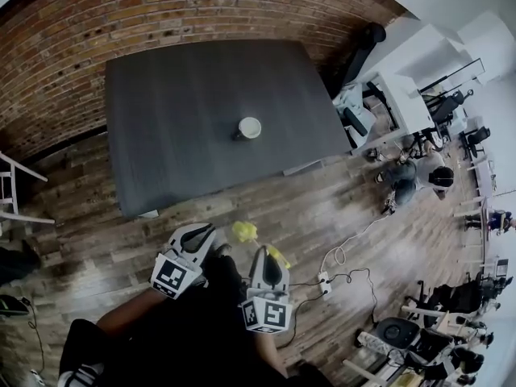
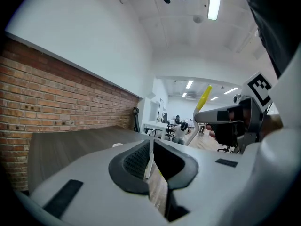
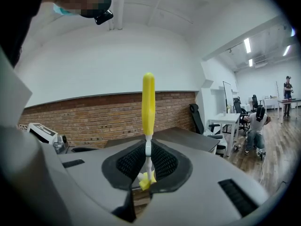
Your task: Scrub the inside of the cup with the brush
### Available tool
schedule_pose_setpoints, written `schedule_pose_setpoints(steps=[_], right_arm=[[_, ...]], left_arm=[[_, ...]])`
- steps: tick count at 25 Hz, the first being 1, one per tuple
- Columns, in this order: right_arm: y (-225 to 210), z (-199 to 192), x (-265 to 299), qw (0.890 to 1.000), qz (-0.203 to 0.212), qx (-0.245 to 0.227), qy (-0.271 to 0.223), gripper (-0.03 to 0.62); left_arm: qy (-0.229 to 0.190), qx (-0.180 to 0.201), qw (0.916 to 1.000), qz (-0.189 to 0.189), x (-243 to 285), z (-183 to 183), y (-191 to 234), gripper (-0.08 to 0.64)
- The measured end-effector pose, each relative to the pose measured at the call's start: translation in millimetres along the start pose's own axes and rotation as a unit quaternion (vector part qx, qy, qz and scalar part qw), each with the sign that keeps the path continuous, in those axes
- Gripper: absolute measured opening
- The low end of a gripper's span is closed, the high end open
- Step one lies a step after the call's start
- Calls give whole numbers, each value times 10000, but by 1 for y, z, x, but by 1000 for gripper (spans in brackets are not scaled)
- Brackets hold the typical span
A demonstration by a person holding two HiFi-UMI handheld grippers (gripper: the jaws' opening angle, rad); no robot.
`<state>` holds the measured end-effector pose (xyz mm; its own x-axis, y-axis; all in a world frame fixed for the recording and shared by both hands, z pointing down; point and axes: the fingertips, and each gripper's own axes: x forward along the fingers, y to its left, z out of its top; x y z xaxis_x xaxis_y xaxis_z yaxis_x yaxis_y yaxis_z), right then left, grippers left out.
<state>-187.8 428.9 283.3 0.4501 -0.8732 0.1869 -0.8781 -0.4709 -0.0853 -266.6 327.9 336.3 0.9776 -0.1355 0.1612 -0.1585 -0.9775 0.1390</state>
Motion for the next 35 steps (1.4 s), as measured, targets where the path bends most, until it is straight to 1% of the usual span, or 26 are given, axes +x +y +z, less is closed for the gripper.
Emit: schedule_pose_setpoints(steps=[4,9,11,14,18,22,25,27,30,35], right_arm=[[-12,-1,21,10000,-3,31,33,51],[-36,2,66,9999,37,99,73,51],[-46,6,86,9998,122,116,74,51],[-69,12,120,9995,267,84,117,51],[-100,21,165,9984,541,64,150,51],[-132,26,203,9967,773,145,177,51],[-152,29,229,9953,942,123,186,51],[-166,31,246,9950,973,139,193,51],[-178,36,265,9943,1037,185,161,51],[-178,33,292,9925,1199,125,209,51]], left_arm=[[93,-37,9999,71,15,-2,14,55],[175,33,9996,225,52,1,38,54],[262,87,9992,298,70,1,47,55],[228,104,9988,414,106,9,57,55],[396,-1,9976,571,157,12,68,55],[413,-196,9958,798,203,17,78,54],[490,-291,9934,995,225,11,87,55],[562,-334,9910,1166,236,5,95,55],[767,-415,9867,1371,247,-9,107,55],[898,-252,9846,1477,263,-22,122,55]])
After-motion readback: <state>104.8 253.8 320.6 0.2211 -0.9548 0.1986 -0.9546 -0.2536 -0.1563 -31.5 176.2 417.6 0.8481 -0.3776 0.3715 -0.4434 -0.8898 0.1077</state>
